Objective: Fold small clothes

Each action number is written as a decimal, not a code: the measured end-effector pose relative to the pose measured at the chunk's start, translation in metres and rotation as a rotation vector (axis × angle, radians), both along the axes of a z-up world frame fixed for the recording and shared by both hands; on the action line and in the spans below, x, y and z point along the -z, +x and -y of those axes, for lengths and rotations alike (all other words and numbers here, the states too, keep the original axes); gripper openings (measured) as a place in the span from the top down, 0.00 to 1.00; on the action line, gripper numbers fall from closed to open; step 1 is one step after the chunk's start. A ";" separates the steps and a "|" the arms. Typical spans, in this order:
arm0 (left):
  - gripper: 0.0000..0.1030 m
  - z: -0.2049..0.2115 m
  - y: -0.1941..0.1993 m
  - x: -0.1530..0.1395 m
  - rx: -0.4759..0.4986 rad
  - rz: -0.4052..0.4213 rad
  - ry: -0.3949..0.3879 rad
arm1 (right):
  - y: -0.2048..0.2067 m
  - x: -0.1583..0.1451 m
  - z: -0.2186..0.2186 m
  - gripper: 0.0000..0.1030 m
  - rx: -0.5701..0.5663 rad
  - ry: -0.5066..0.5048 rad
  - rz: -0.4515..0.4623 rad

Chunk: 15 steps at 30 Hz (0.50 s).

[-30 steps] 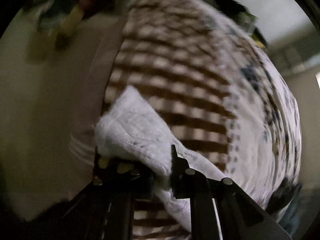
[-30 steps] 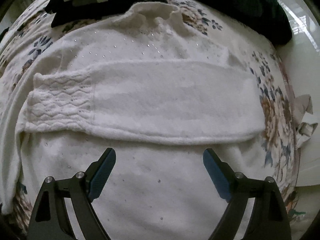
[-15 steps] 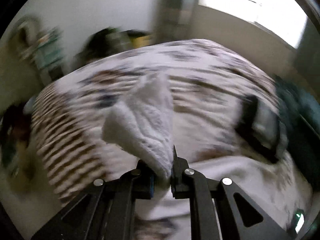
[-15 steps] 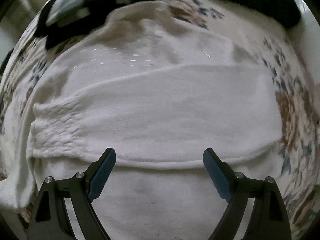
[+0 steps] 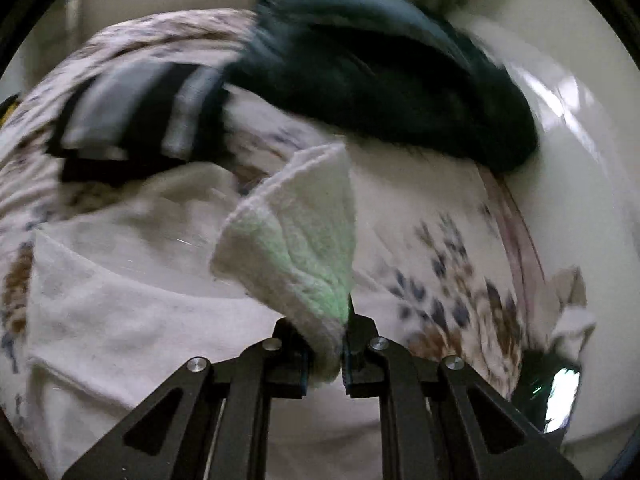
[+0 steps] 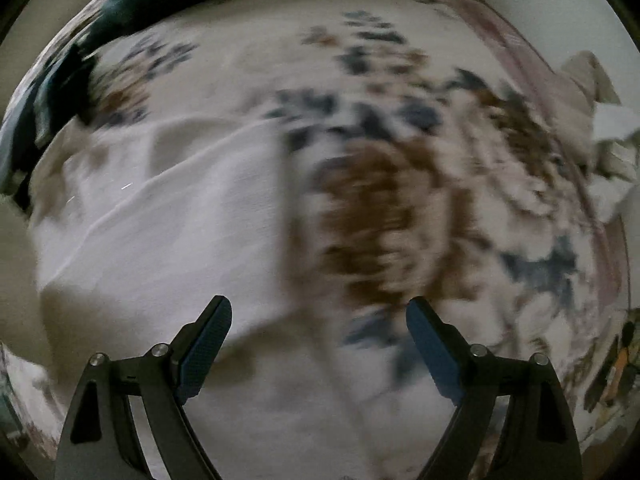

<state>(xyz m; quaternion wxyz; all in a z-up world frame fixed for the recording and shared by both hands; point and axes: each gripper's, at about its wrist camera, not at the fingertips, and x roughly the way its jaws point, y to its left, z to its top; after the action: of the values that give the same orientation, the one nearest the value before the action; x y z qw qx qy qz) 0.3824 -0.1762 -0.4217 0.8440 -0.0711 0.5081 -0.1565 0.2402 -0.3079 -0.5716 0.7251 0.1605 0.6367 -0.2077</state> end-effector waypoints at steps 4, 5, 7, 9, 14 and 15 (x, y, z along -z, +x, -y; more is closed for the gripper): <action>0.77 0.026 -0.002 0.034 0.107 -0.116 0.013 | -0.006 -0.001 0.035 0.12 0.030 0.041 0.012; 0.69 0.030 -0.002 0.035 0.114 -0.134 0.015 | -0.005 -0.002 0.040 0.12 0.034 0.063 0.021; 0.26 0.015 -0.006 0.038 0.098 -0.171 -0.006 | -0.005 -0.005 0.049 0.12 0.045 0.123 0.039; 0.19 -0.009 -0.013 0.032 0.051 -0.166 -0.027 | -0.007 -0.009 0.057 0.12 0.062 0.162 0.054; 0.19 -0.120 -0.010 0.019 -0.185 -0.136 0.021 | -0.005 -0.021 0.064 0.12 0.138 0.312 0.143; 0.19 -0.141 -0.007 0.022 -0.224 -0.134 0.057 | 0.000 -0.019 0.062 0.12 0.145 0.346 0.155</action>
<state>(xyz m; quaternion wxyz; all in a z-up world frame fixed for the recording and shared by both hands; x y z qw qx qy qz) 0.3758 -0.0350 -0.4432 0.8220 -0.1139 0.5565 -0.0418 0.2399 -0.3702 -0.5522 0.7165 0.3437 0.5921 -0.1338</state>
